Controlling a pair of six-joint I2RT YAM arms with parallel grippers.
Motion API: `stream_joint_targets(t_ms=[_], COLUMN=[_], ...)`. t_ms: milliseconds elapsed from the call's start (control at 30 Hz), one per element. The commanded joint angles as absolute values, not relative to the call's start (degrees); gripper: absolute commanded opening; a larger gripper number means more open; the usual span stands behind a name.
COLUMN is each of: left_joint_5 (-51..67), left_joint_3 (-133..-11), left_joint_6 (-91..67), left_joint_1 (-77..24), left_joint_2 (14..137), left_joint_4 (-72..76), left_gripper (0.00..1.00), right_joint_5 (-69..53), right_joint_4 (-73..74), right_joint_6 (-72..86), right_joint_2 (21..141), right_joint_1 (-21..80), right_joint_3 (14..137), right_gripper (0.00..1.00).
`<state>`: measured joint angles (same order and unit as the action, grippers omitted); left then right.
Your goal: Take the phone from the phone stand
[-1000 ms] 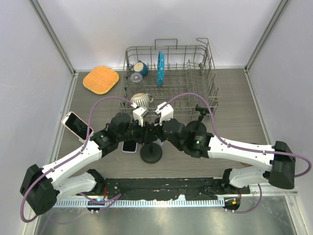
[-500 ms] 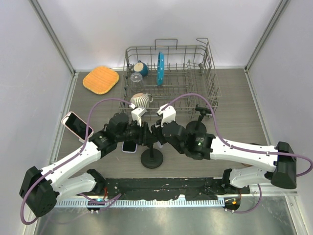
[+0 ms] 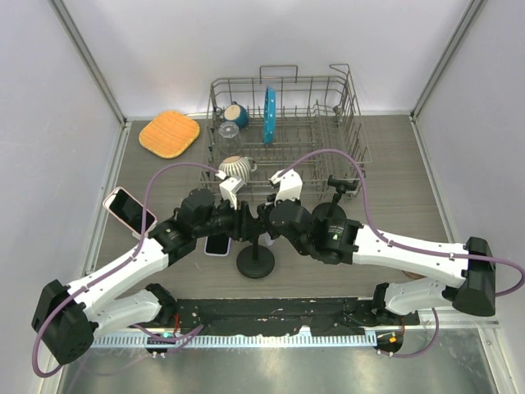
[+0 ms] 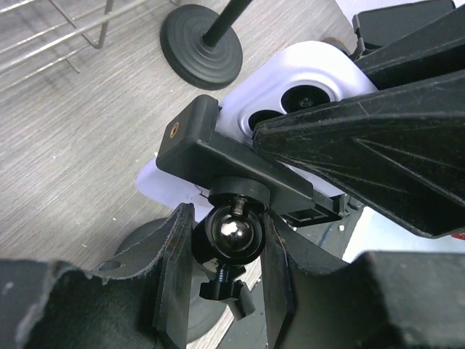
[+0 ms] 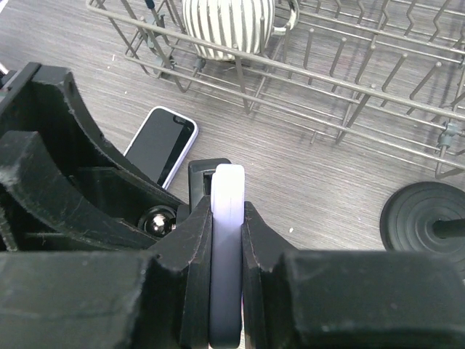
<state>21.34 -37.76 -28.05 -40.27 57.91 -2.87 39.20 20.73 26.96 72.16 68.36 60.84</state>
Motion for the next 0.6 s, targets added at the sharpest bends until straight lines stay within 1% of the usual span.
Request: stream_joint_targets(t_ms=[0, 267, 433, 567], left_joint_5=[12.9, 13.0, 12.5, 12.9], left_joint_3=[-38.8, -39.0, -39.1, -39.4], left_joint_6=[-27.2, -26.6, -26.0, -25.3], left_joint_1=[-39.1, -40.6, -42.2, -42.6], left_joint_2=[54.4, 54.4, 54.4, 54.7], left_joint_4=[-2.3, -2.5, -2.9, -3.3], left_gripper=[0.0, 0.0, 0.0, 0.0], right_joint_5=[54.5, 55.4, 56.0, 48.2], right_joint_4=[35.6, 36.3, 36.4, 27.7], right_joint_6=[26.9, 29.6, 28.2, 21.7], right_joint_2=[71.3, 72.6, 73.7, 70.5], right_joint_1=[64.2, 61.5, 61.2, 61.3], right_joint_3=[62.3, 62.9, 64.1, 61.0], right_gripper=[0.01, 0.01, 0.01, 0.01])
